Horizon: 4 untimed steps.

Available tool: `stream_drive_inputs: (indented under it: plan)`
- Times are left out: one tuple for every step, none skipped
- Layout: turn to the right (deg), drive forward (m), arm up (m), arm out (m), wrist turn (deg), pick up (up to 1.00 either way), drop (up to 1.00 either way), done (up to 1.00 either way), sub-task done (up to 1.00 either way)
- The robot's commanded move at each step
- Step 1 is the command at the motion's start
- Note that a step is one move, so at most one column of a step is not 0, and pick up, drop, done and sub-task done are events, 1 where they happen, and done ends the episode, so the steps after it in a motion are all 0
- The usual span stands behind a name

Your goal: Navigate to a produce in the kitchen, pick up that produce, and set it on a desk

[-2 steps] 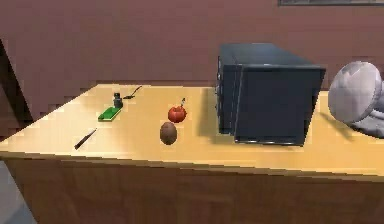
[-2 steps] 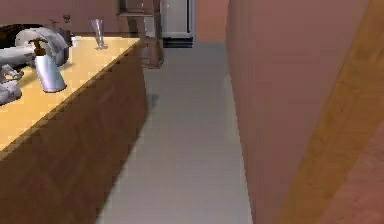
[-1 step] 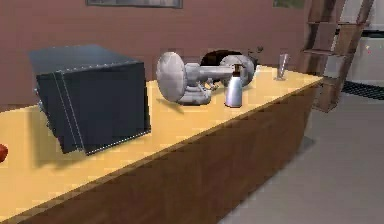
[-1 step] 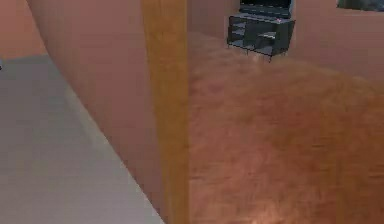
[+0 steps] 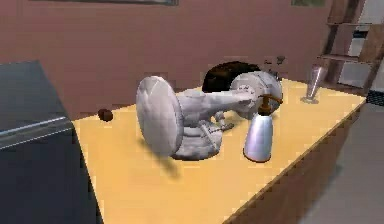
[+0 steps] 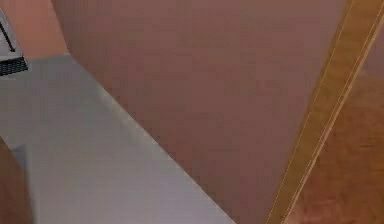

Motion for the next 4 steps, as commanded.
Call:
stream_drive_inputs:
  plan:
    - [-45.0,0.00,0.00,0.00,0.0,0.00,0.00,0.00,0.00]
    - [-45.0,0.00,0.00,0.00,0.0,0.00,0.00,0.00,0.00]
    - [-45.0,0.00,0.00,0.00,0.0,0.00,0.00,0.00,0.00]
    - [-30.0,0.00,0.00,0.00,0.0,0.00,0.00,0.00,0.00]
